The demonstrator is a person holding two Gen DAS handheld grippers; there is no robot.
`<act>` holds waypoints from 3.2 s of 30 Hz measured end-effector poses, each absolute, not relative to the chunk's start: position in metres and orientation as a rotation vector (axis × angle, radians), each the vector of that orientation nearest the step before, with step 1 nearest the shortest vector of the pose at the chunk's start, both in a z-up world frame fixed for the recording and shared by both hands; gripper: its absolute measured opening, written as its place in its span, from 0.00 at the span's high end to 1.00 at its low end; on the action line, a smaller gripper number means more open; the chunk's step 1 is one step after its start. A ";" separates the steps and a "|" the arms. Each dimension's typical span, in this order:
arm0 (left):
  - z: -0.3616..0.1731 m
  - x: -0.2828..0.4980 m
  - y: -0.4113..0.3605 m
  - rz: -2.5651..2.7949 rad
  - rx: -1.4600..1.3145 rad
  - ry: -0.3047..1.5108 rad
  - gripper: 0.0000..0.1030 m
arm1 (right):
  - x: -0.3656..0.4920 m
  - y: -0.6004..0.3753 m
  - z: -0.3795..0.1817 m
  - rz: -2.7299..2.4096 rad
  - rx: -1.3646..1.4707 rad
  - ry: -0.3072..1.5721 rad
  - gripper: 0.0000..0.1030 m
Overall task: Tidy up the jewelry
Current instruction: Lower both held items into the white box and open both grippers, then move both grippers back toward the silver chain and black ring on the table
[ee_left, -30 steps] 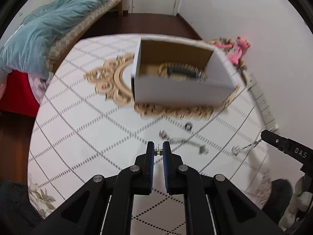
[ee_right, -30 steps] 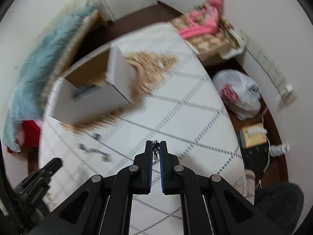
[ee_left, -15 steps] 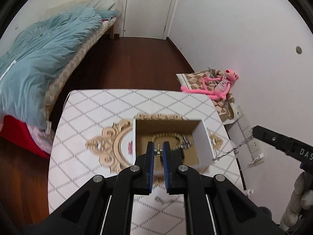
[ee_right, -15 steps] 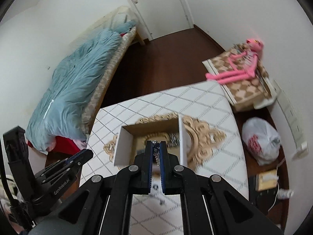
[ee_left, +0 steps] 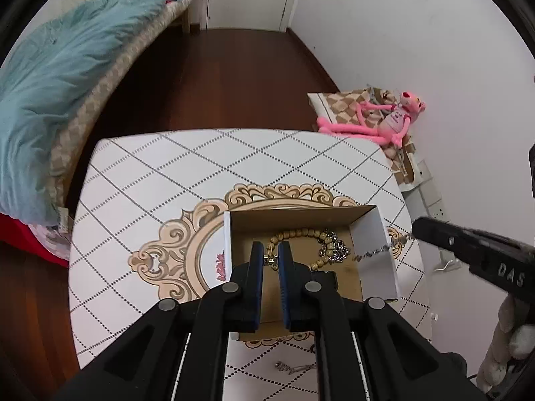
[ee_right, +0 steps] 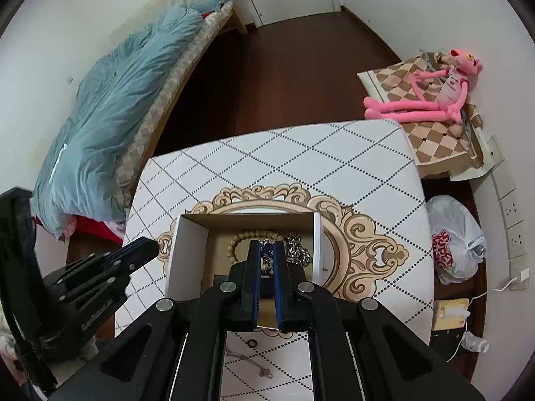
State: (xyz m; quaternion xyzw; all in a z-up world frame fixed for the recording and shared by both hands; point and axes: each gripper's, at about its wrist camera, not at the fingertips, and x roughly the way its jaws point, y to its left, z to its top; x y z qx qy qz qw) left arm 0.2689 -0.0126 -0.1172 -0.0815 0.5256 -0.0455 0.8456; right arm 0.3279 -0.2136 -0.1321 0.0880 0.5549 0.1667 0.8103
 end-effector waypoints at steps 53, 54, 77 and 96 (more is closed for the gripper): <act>-0.085 0.202 -0.006 0.160 -0.029 1.016 0.00 | 0.267 -0.199 -0.134 0.119 -0.091 1.152 0.04; -0.080 0.198 -0.007 0.160 -0.029 1.008 0.00 | 0.263 -0.198 -0.129 0.119 -0.092 1.139 0.04; -0.141 0.125 0.004 0.262 -0.045 1.114 0.00 | 0.179 -0.213 -0.184 0.180 0.043 1.200 0.04; -0.200 0.102 0.032 0.321 -0.059 1.234 0.00 | 0.156 -0.176 -0.254 0.216 -0.059 1.127 0.96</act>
